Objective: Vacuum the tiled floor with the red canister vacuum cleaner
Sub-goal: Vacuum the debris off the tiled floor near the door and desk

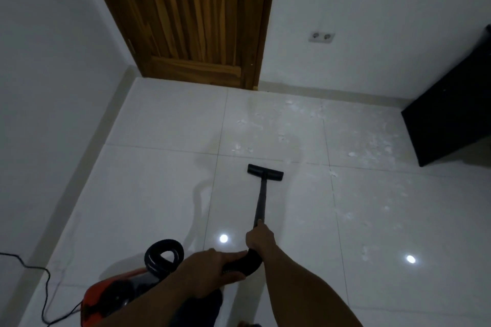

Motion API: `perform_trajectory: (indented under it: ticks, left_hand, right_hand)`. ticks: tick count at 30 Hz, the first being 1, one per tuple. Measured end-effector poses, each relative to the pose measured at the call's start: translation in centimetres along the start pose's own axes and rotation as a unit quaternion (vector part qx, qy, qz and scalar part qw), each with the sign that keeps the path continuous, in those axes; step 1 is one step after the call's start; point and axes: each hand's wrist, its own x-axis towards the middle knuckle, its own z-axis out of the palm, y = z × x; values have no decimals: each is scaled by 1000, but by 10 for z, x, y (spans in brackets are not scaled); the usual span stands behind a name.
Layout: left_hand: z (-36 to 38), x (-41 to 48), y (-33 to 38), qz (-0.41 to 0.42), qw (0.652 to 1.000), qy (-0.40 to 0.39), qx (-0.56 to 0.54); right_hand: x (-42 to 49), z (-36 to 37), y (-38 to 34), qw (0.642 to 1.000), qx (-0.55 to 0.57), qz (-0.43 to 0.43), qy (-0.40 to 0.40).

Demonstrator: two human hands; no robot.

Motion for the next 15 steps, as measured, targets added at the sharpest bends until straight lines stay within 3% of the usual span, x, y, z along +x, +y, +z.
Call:
perform_trajectory:
  ticks: [15]
  left_hand:
    - [-104,43,-82,-69,997,-29,-10]
  right_hand:
    - [66,9,-137,1000,-10,3,-29]
